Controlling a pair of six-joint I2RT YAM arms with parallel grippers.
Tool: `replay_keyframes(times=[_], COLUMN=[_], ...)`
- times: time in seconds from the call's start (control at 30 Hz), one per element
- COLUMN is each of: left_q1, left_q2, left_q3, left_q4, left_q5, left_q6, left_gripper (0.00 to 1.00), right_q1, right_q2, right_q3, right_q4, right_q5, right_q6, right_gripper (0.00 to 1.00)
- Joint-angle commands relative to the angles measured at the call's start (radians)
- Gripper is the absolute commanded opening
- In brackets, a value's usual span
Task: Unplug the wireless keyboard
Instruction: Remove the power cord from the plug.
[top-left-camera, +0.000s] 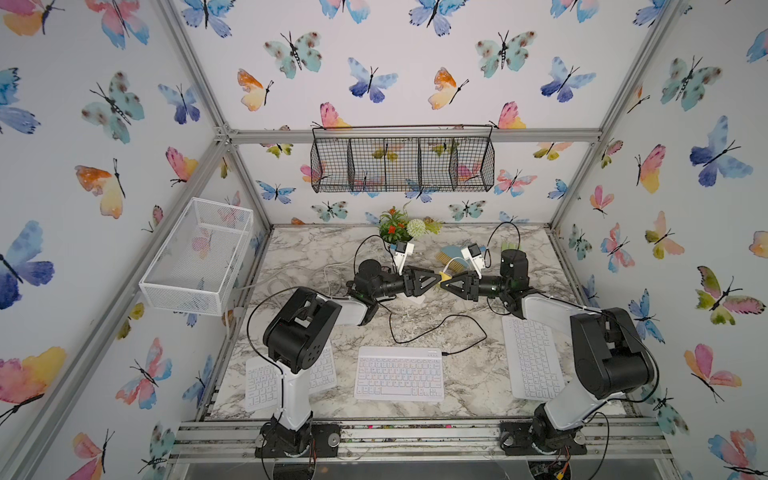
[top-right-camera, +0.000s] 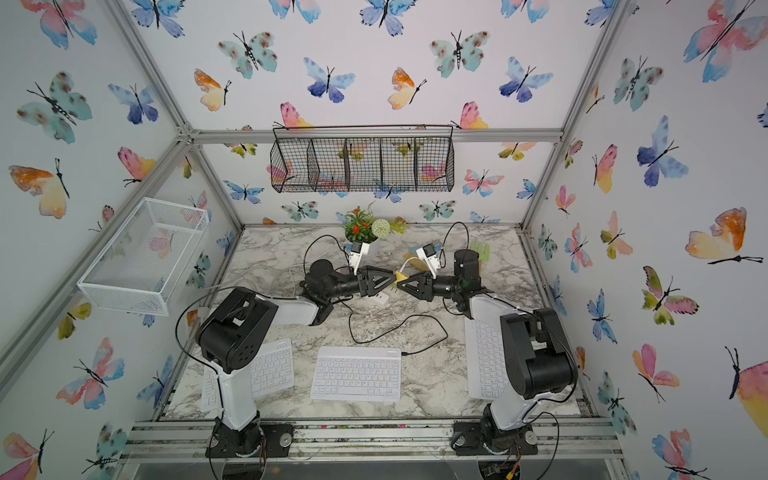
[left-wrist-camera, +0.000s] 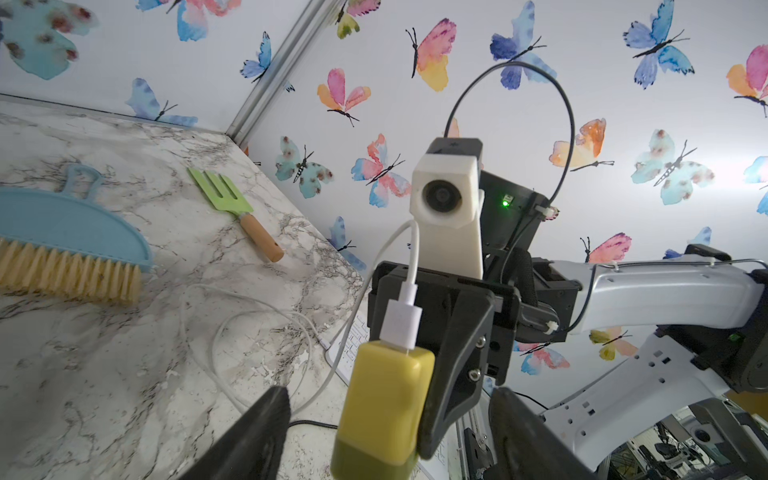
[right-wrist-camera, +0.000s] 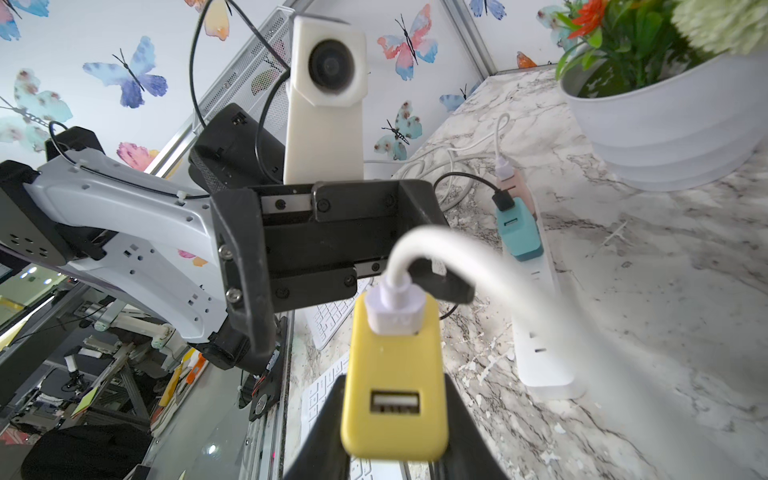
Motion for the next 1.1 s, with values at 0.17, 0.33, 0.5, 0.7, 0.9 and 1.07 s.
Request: replay_keyframes(times=[0.17,0.33,0.5,0.7,0.9,1.07], left_q1=[-0.017,-0.019,-0.021,-0.02,-0.02,-0.019], left_q2=[0.032,0.04,0.036,0.028,0.045,0.044], left_q3=[0.042,0.045,0.009,-0.032,-0.019,-0.008], left_q4=[0.04,0.063,0.085,0.14,0.193,0.209], left_q5=[-0.001,0.014,0.023,0.022,0.047,0.075], left_q6=[-0.033,-0.049,-0.057,-0.081,-0.119,-0.135], left_gripper=[0.68,0.6,0.59,0.54,0.45,0.34], right_q1=[0.03,0.029,0.029,0.029,0.029,0.03], right_q2=[0.04,0.047,0.048,0.056,0.064,0.077], right_q3=[-0.014,-0.018,-0.021,-0.017,-0.017,-0.018], right_q4=[0.138,0.146,0.201,0.198,0.201,0.211], right_q5=[-0.065,-0.062,-0.067,-0.068,-0.089,-0.092], right_q6=[0.078,0.083,0.121,0.12,0.12,0.127], right_gripper=[0.22,0.21,0.21,0.21,0.21,0.21])
